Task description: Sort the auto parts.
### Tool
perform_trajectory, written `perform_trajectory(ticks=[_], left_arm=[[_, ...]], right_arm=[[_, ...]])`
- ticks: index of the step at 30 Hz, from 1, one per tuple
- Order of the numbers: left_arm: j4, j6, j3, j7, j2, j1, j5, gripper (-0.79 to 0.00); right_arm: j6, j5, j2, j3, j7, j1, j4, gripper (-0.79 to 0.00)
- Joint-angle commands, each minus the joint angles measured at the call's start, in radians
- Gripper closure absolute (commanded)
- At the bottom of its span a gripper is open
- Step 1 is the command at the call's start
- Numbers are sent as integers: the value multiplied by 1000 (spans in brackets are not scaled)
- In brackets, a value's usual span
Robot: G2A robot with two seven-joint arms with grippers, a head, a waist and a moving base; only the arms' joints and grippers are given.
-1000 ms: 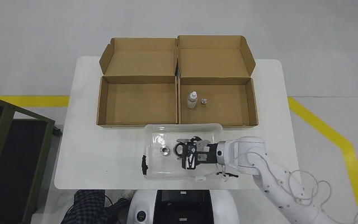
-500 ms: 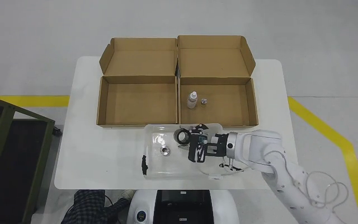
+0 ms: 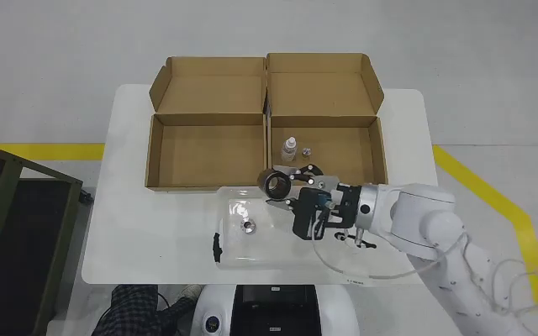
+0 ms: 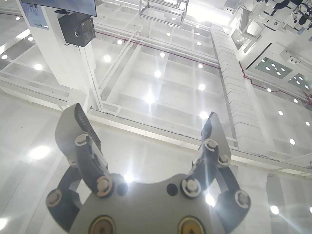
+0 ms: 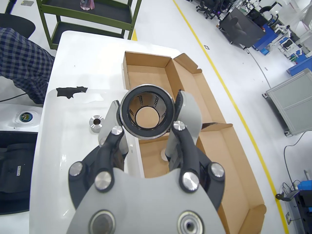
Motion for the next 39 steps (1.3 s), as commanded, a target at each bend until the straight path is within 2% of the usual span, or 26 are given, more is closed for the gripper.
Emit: perform_trajectory(ticks=[1, 21, 39], left_arm=[[0, 0, 0, 0, 0, 0, 0, -785], [0, 0, 0, 0, 0, 0, 0, -785], [0, 0, 0, 0, 0, 0, 0, -785]], right_arm=[[5, 6, 0, 6, -2, 7, -10, 0], [12, 42, 5, 53, -14, 39, -75, 0], [25, 45, 5, 48, -42, 56, -71, 0]])
